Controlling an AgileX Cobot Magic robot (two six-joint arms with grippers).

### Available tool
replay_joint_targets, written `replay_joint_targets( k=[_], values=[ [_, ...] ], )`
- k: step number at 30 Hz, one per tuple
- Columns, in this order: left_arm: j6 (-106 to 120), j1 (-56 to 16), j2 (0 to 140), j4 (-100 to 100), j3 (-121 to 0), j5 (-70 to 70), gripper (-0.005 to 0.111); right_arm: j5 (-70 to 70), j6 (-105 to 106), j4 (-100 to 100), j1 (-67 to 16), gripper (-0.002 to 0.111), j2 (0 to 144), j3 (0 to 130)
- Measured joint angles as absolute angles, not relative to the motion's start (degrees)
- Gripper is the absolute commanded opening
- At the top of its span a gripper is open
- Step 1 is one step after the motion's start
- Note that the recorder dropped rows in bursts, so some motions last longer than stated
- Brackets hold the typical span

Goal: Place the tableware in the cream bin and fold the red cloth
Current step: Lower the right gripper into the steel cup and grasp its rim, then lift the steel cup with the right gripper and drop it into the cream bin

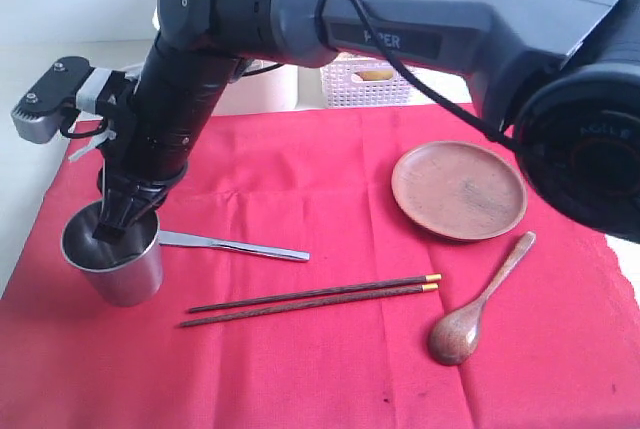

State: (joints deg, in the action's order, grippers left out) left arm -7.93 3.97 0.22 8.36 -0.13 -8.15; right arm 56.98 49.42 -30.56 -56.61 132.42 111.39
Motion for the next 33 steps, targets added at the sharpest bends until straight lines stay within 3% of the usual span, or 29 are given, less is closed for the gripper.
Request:
replay_joint_targets(
  k=[10,22,30,33],
  values=[
    [-7.93,3.97,0.22,8.36,-0.13,-8.15,0.0,47.33,49.42,-26.38,-53.6,0.0,124.56,111.39],
    [-7.93,3.97,0.22,8.36,-0.13,-8.15,0.0,5.58,43.58,-26.39,-43.33,0.0,128.11,111.39],
    [-7.93,3.97,0.22,8.36,-0.13,-8.15,0.0,-3.22,43.26,-27.12,-42.82,0.0,135.21,111.39],
    [-7.93,3.97,0.22,8.36,-0.13,-8.15,0.0,-3.47,43.26,-27.12,-42.82,0.009,136.38,111.39]
  ],
)
